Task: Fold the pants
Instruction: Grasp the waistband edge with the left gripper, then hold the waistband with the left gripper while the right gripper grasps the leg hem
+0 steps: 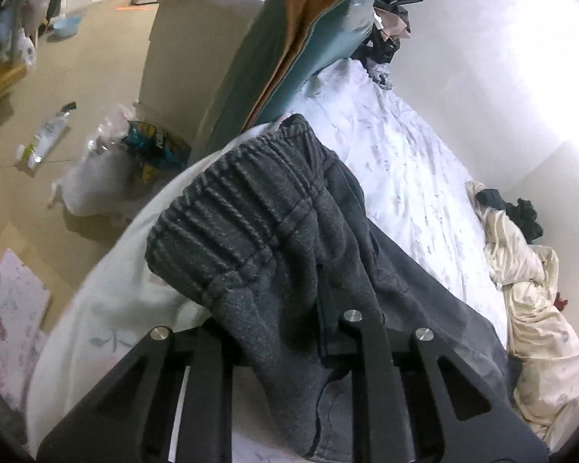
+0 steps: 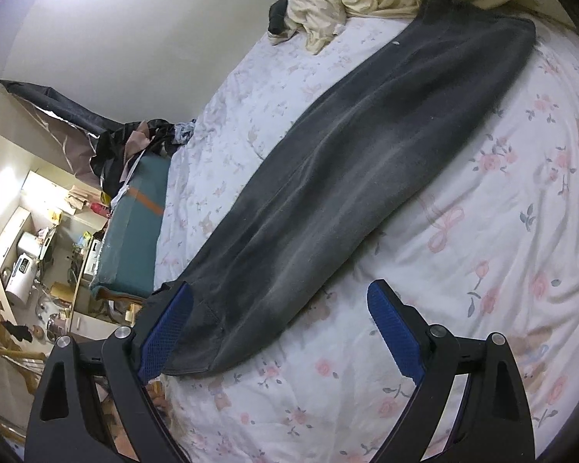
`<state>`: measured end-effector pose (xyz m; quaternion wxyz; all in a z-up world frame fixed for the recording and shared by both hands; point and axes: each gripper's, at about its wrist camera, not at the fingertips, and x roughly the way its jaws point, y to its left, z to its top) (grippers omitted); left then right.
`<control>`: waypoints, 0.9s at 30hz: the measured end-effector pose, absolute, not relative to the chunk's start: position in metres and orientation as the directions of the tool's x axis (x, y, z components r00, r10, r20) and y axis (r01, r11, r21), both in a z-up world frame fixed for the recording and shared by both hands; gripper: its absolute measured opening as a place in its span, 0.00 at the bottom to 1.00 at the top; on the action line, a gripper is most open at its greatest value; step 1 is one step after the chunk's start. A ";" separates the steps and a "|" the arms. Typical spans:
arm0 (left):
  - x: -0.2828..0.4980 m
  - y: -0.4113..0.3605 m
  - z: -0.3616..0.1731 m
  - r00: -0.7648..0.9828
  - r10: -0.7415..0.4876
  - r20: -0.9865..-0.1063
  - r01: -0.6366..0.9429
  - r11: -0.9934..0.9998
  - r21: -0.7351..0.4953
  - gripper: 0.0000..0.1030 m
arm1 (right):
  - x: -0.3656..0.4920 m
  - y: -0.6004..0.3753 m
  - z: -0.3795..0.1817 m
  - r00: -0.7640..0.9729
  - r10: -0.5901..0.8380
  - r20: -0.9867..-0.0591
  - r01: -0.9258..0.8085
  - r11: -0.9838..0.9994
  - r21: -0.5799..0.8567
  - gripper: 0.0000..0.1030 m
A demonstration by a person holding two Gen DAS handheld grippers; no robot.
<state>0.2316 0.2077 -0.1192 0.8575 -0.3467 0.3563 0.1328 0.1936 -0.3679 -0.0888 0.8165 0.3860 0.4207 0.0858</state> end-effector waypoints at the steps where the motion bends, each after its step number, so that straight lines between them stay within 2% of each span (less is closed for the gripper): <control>1: 0.232 0.206 -0.117 0.704 -0.016 -0.710 -0.481 0.725 -0.493 0.15 | 0.196 -0.372 -0.097 0.616 0.472 -0.631 0.210 0.674 0.709 0.91; 6: 0.232 0.204 -0.118 0.682 -0.006 -0.732 -0.513 0.709 -0.483 0.15 | 0.211 -0.406 -0.159 0.533 0.467 -0.706 0.416 0.582 0.699 0.91; 12: 0.234 0.200 -0.122 0.648 0.018 -0.761 -0.536 0.721 -0.440 0.15 | 0.258 -0.471 -0.200 0.615 0.421 -0.667 0.489 0.459 0.742 0.92; 15: 0.236 0.196 -0.120 0.637 0.039 -0.770 -0.528 0.749 -0.399 0.15 | 0.279 -0.515 -0.197 0.691 0.349 -0.632 0.475 0.440 0.762 0.92; 18: 0.239 0.193 -0.120 0.618 0.059 -0.784 -0.534 0.763 -0.363 0.15 | 0.298 -0.575 -0.192 0.740 0.207 -0.641 0.501 0.466 0.729 0.89; 21: 0.239 0.189 -0.123 0.610 0.071 -0.790 -0.519 0.788 -0.330 0.14 | 0.314 -0.628 -0.196 0.763 0.122 -0.635 0.509 0.494 0.705 0.74; 23: 0.237 0.186 -0.127 0.585 0.085 -0.807 -0.504 0.817 -0.280 0.13 | 0.326 -0.653 -0.202 0.771 0.086 -0.631 0.500 0.532 0.684 0.52; 26: 0.233 0.191 -0.132 0.561 0.074 -0.825 -0.500 0.824 -0.266 0.13 | 0.330 -0.671 -0.211 0.807 0.083 -0.585 0.463 0.527 0.713 0.39; 27: 0.234 0.190 -0.131 0.558 0.075 -0.826 -0.501 0.824 -0.263 0.13 | 0.329 -0.672 -0.209 0.807 0.075 -0.586 0.464 0.535 0.707 0.30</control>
